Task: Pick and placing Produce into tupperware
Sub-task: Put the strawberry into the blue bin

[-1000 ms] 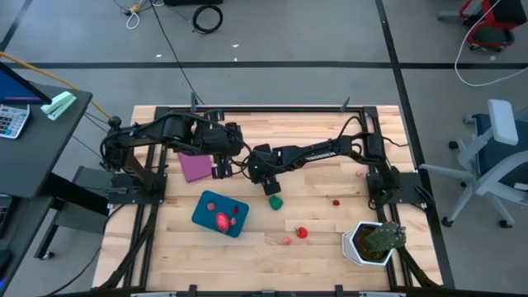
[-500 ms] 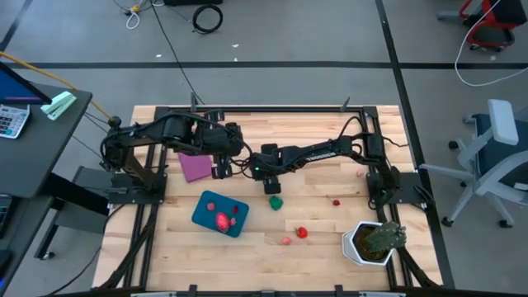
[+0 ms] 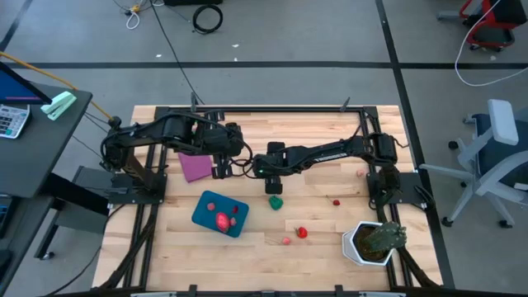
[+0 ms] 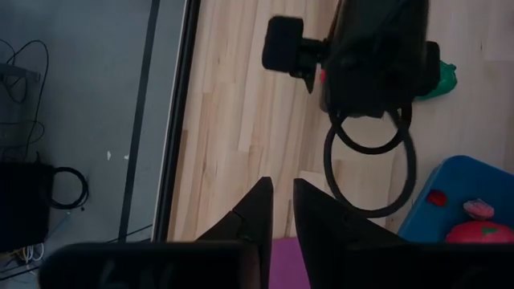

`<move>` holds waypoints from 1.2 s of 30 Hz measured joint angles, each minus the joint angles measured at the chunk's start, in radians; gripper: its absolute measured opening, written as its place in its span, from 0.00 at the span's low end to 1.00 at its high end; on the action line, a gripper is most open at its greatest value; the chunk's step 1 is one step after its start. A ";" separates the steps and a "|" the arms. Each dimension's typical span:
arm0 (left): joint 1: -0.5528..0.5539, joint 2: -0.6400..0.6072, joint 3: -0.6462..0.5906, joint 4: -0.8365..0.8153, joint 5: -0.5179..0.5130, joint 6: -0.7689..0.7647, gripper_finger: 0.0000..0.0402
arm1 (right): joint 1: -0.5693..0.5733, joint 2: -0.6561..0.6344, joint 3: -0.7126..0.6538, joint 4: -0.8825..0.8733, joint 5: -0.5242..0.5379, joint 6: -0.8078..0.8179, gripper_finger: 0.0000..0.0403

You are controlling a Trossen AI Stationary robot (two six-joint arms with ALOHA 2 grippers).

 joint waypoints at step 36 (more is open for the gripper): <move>0.000 0.000 0.000 -0.001 0.001 -0.026 0.15 | -0.018 -0.009 -0.128 0.045 0.067 0.232 0.66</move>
